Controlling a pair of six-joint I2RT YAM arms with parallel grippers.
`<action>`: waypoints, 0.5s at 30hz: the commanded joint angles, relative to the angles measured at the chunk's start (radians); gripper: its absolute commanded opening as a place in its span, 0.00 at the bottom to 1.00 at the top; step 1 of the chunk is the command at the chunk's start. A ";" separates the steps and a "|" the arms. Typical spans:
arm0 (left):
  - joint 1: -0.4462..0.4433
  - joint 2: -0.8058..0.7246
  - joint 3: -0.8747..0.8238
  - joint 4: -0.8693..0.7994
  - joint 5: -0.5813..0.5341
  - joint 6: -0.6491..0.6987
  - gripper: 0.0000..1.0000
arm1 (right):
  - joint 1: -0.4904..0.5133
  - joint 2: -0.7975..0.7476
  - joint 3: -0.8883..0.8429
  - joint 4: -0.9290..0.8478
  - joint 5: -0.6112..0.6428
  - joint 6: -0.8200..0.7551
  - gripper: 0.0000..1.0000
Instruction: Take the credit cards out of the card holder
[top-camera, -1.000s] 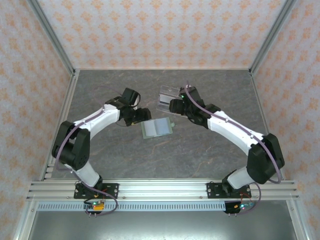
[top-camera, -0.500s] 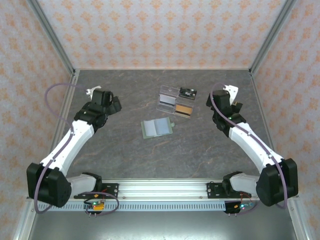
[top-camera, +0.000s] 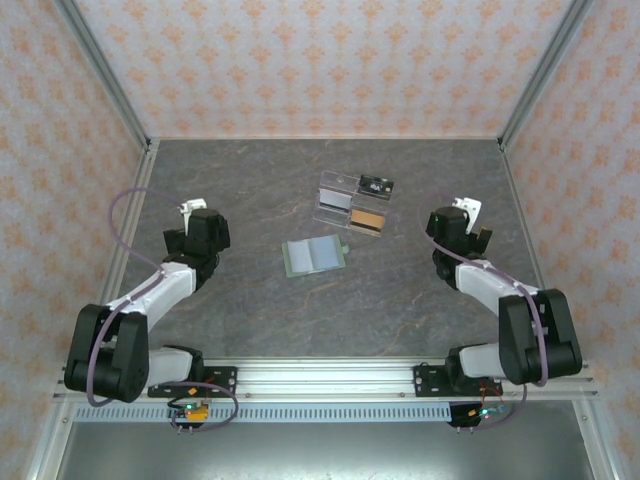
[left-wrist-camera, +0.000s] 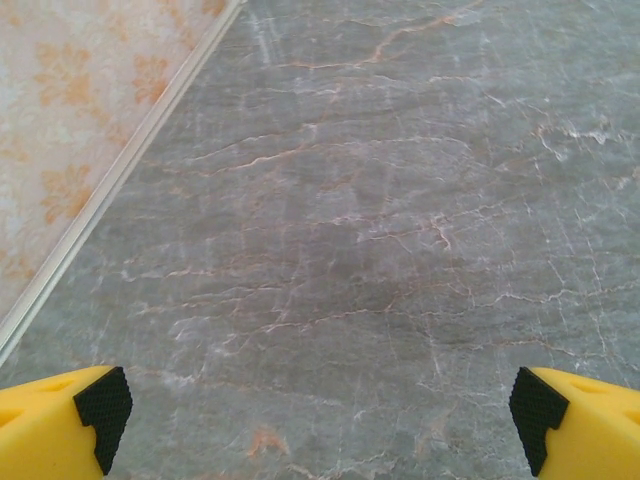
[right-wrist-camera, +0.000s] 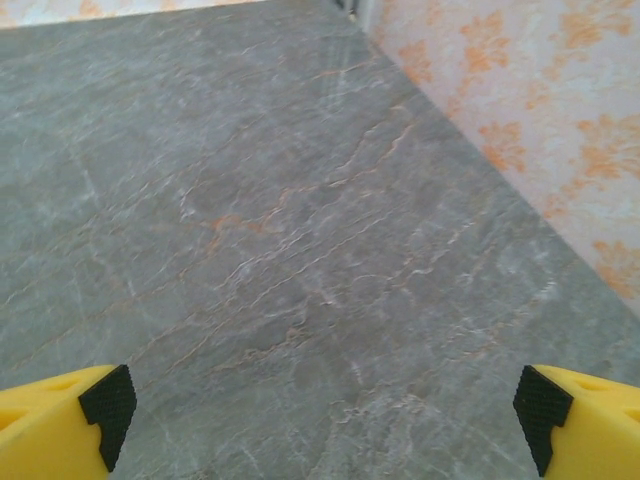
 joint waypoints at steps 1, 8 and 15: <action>0.021 0.018 -0.057 0.272 0.066 0.099 1.00 | -0.007 0.052 -0.021 0.197 -0.065 -0.088 0.99; 0.048 0.056 -0.173 0.562 0.209 0.115 1.00 | -0.037 0.116 -0.076 0.362 -0.213 -0.089 0.99; 0.056 0.139 -0.188 0.659 0.224 0.114 1.00 | -0.079 0.153 -0.148 0.508 -0.328 -0.084 0.99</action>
